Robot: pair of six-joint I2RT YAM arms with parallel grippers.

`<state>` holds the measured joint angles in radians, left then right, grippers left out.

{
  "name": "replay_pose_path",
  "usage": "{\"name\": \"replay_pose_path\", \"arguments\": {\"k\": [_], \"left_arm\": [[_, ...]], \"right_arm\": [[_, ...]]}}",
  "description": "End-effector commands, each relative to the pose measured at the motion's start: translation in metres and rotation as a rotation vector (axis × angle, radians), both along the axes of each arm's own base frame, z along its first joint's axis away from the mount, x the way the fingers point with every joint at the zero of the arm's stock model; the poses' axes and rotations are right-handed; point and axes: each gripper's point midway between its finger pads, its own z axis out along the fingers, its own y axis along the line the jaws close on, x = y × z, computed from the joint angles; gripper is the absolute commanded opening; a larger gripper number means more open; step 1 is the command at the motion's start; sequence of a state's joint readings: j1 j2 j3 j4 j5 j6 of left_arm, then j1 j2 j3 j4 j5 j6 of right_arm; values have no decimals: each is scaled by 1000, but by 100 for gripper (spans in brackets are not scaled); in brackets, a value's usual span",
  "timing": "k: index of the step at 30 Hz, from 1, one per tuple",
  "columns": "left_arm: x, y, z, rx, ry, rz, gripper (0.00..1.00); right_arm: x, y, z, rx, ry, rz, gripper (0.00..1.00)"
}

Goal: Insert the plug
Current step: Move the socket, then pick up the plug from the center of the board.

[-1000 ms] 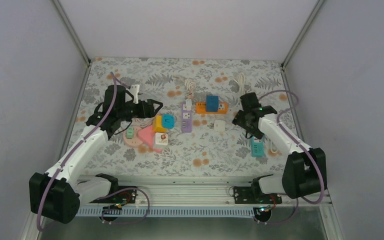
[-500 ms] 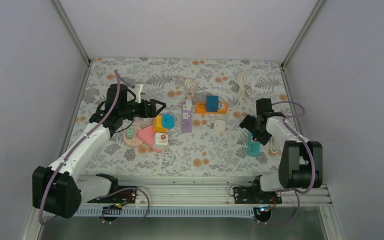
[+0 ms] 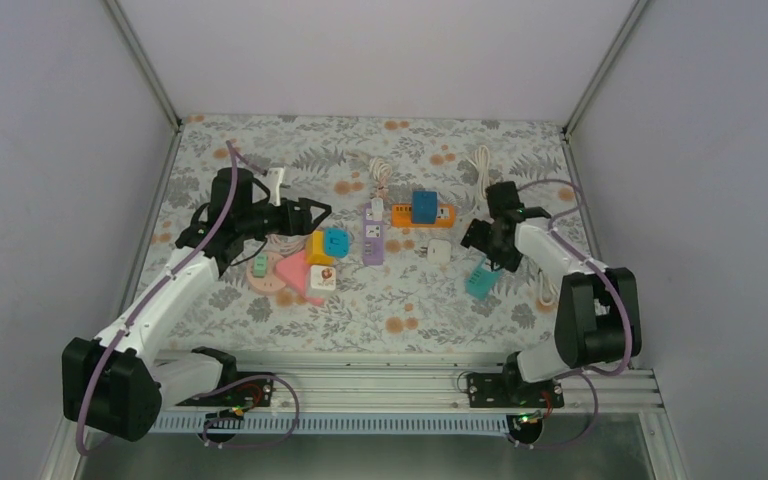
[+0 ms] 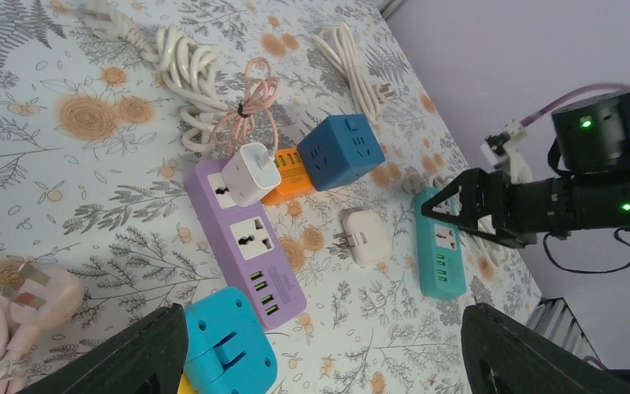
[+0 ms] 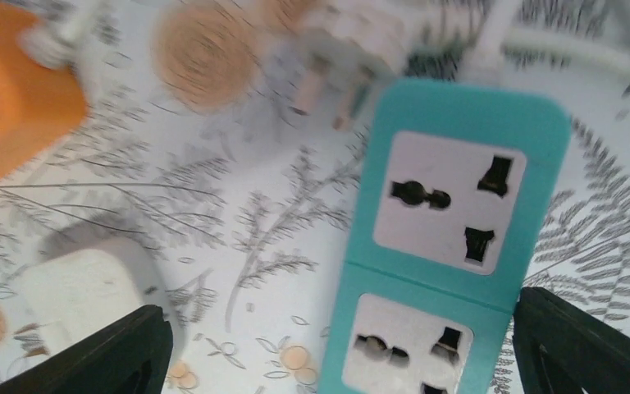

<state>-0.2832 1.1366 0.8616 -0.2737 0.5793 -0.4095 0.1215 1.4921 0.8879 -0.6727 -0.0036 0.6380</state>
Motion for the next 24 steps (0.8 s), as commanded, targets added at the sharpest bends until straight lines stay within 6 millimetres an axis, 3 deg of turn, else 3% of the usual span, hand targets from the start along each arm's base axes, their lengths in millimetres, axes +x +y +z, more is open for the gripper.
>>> {"name": "replay_pose_path", "arguments": {"k": [1,4,9,13,19,24], "left_arm": [[0,4,4,5,-27,21,83],[3,7,6,8,-36,47,84],[2,7,9,3,-41,52,84],[1,7,6,6,-31,49,84],[0,3,4,-10,-17,34,84],[0,1,5,-11,-16,26,84]], "right_arm": [[17,-9,48,-238,-112,-13,91],[24,15,54,-264,-116,48,91],[30,56,29,-207,-62,145,91],[37,86,18,-119,-76,185,84],[49,106,-8,-95,-62,205,84],[48,107,-26,-128,-33,199,82]]}}
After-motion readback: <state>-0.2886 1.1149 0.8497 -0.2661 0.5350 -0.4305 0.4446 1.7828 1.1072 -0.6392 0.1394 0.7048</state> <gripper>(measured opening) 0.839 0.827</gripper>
